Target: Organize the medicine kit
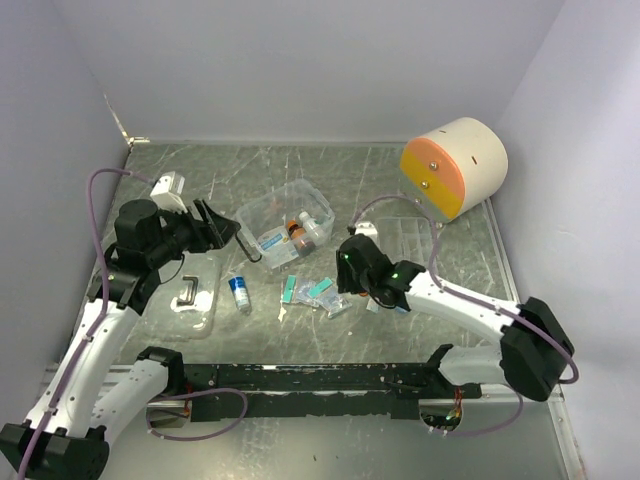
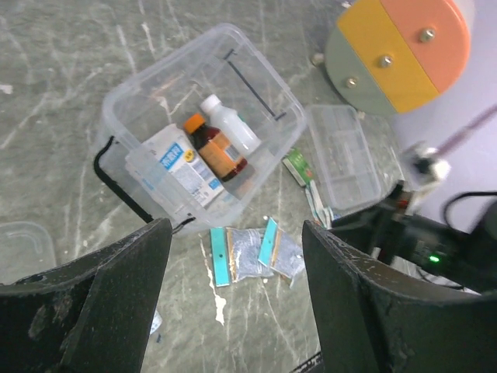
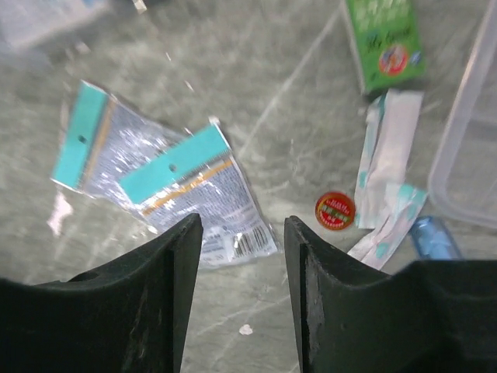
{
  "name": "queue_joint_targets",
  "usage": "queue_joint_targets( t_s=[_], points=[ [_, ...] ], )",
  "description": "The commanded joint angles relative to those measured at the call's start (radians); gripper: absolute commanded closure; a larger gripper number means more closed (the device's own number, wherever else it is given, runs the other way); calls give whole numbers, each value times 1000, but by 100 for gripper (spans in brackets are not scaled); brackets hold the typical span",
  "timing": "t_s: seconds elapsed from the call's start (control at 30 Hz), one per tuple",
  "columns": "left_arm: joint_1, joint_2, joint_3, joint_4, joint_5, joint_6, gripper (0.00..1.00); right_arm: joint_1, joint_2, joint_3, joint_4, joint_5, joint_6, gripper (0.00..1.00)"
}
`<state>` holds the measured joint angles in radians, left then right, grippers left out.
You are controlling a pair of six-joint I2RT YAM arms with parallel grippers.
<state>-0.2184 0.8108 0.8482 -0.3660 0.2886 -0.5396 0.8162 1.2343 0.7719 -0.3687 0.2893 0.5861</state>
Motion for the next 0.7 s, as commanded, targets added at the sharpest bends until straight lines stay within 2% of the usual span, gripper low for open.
queue_joint_targets(
  t_s=[0.0, 0.47, 0.67],
  points=[
    [8, -20, -5, 42, 145, 43, 21, -11, 73, -78, 129, -90, 55, 53],
    [8, -1, -38, 89, 203, 30, 22, -27, 249, -94, 168, -218, -41, 59],
    [8, 21, -37, 102, 199, 30, 22, -28, 295, -88, 150, -256, -80, 64]
  ],
)
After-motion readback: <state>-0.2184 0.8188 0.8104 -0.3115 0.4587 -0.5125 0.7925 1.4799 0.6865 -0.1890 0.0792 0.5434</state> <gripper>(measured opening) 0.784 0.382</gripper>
